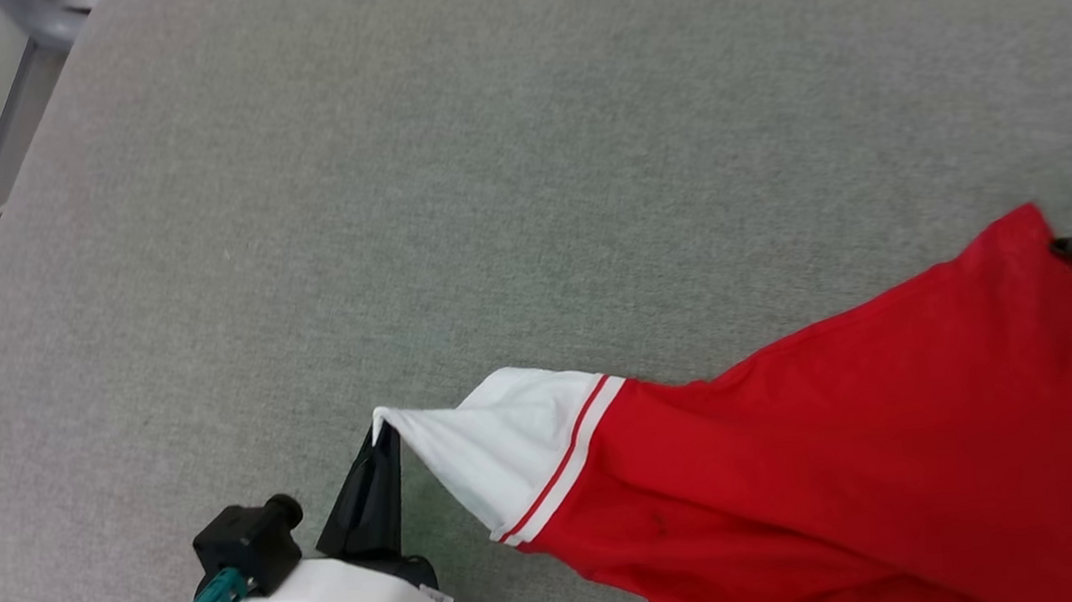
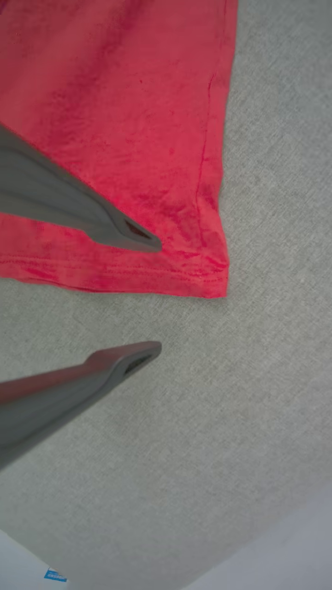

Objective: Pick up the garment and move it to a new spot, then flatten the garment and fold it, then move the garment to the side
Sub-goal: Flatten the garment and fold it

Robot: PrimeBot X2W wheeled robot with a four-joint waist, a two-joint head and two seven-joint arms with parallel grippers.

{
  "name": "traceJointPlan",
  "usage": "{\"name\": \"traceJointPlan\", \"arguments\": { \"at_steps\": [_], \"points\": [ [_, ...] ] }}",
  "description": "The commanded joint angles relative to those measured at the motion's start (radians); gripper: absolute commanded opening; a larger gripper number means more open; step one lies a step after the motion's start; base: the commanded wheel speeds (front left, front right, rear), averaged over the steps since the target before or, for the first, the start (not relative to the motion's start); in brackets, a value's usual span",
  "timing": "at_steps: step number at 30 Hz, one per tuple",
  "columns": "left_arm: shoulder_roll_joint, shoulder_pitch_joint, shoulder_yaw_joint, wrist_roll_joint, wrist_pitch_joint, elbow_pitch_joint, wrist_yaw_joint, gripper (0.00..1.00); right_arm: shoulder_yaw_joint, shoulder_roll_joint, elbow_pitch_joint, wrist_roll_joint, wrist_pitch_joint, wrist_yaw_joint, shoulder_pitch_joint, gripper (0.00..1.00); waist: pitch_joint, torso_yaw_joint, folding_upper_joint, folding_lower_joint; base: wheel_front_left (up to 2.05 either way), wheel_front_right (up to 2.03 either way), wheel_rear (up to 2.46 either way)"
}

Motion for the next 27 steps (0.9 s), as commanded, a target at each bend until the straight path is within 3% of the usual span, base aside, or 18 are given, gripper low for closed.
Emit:
{"name": "traceJointPlan", "arguments": {
  "at_steps": [1, 8, 15, 16, 17, 18, 27],
  "points": [
    [-0.009, -0.023, -0.001, 0.007, -0.006, 0.004, -0.005, 0.00, 0.021, 0.000, 0.029, -0.005, 0.006, -0.001, -0.031, 1.00, 0.034, 0.027, 0.0000, -0.0001, 0.00, 0.00, 0.00],
    [-0.040, -0.066, -0.009, 0.018, -0.014, 0.026, -0.025, 0.00, 0.156, -0.004, 0.162, -0.028, -0.018, -0.001, -0.073, 1.00, 0.092, 0.060, 0.0000, -0.0001, 0.00, 0.00, 0.00],
    [-0.053, -0.080, 0.003, 0.027, -0.018, 0.048, -0.037, 0.00, 0.295, 0.003, 0.252, 0.025, -0.054, -0.001, -0.031, 1.00, 0.107, 0.062, 0.0000, -0.0001, 0.00, 0.00, 0.00],
    [-0.054, -0.080, 0.005, 0.027, -0.018, 0.051, -0.038, 0.00, 0.305, 0.000, 0.256, 0.029, -0.066, -0.001, -0.033, 0.94, 0.106, 0.060, 0.0000, -0.0001, 0.00, 0.00, 0.00],
    [-0.053, -0.080, 0.008, 0.028, -0.018, 0.054, -0.038, 0.00, 0.314, -0.002, 0.260, 0.033, -0.080, -0.001, -0.039, 0.21, 0.103, 0.056, 0.0000, -0.0001, 0.00, 0.00, 0.00],
    [-0.053, -0.078, 0.011, 0.030, -0.019, 0.057, -0.039, 0.00, 0.323, -0.003, 0.265, 0.039, -0.092, -0.001, -0.046, 0.00, 0.098, 0.052, 0.0000, -0.0001, 0.00, 0.00, 0.00],
    [-0.027, -0.048, 0.029, 0.040, -0.020, 0.076, -0.039, 0.00, 0.314, 0.025, 0.294, 0.101, -0.335, -0.001, -0.119, 0.00, -0.002, -0.008, 0.0000, -0.0001, 0.00, 0.00, 0.00]
  ]
}}
